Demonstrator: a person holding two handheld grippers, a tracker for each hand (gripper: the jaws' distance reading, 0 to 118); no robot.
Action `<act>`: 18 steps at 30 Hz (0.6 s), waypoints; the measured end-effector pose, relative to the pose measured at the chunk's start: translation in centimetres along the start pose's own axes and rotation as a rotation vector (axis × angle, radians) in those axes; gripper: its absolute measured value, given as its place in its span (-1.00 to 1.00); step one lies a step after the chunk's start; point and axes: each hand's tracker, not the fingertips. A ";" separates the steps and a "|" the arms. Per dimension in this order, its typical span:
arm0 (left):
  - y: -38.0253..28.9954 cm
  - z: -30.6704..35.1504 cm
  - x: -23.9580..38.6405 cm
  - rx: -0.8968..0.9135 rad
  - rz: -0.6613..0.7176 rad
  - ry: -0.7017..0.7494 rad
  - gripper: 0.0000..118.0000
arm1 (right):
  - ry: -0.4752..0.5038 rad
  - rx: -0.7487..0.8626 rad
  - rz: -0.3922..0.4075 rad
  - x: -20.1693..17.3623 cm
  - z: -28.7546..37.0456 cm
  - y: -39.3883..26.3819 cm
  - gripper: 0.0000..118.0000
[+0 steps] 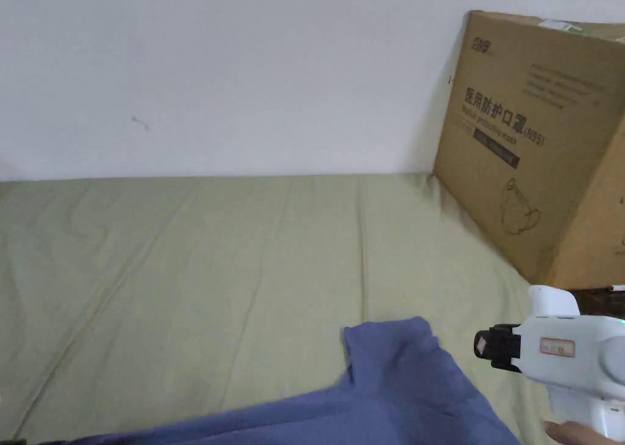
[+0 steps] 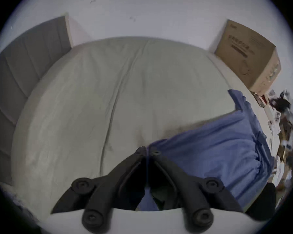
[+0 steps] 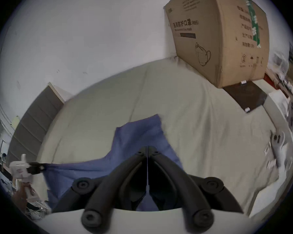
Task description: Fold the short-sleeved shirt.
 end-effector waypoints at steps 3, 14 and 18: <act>1.1 1.9 0.1 0.024 0.028 -0.027 -0.98 | -0.040 -0.134 -0.026 0.8 -4.6 2.7 -0.62; 3.2 2.9 1.1 0.032 0.018 -0.058 -0.98 | -0.155 -0.473 0.075 1.0 -16.9 2.0 0.79; 3.2 2.8 1.3 0.016 0.012 -0.064 -0.98 | -0.147 -0.435 0.117 0.2 -15.7 1.8 0.15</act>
